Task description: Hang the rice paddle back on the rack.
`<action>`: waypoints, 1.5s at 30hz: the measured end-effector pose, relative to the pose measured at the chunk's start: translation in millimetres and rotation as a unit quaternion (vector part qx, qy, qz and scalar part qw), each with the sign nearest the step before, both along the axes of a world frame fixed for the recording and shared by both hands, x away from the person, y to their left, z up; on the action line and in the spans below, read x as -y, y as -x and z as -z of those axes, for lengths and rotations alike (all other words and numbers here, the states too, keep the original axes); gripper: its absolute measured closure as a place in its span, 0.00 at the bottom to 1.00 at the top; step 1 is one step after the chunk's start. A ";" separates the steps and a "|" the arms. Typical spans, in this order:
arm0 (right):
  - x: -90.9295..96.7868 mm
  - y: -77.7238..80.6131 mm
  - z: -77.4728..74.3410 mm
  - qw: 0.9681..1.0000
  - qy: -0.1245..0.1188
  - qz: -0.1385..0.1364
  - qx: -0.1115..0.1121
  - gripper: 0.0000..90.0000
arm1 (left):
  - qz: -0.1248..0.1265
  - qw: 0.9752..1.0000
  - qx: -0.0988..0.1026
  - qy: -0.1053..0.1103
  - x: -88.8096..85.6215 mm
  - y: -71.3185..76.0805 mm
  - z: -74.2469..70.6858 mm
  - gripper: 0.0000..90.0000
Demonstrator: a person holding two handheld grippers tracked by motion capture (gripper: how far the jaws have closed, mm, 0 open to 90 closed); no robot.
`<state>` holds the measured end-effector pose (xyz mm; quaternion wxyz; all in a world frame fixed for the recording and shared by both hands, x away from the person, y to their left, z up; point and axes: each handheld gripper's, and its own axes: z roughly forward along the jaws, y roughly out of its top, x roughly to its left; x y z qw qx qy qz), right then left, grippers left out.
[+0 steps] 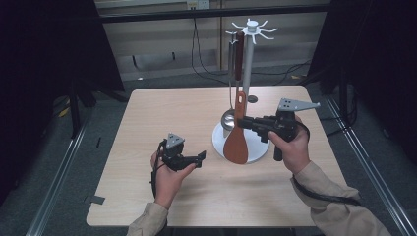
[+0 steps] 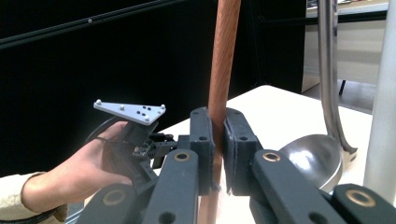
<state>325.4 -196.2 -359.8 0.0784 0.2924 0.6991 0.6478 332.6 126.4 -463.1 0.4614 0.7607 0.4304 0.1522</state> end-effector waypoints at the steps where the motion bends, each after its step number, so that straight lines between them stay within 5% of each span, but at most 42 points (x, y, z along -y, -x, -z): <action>1: 0.0 0.0 0.0 1.000 0.000 0.000 0.000 0.93 | 0.000 1.000 0.000 0.000 0.0 0.0 0.0 0.06; 45: 11.9 -16.4 -55.9 0.999 -0.011 -0.001 0.031 0.93 | 0.006 1.000 -0.003 -0.004 2.2 0.1 2.6 0.06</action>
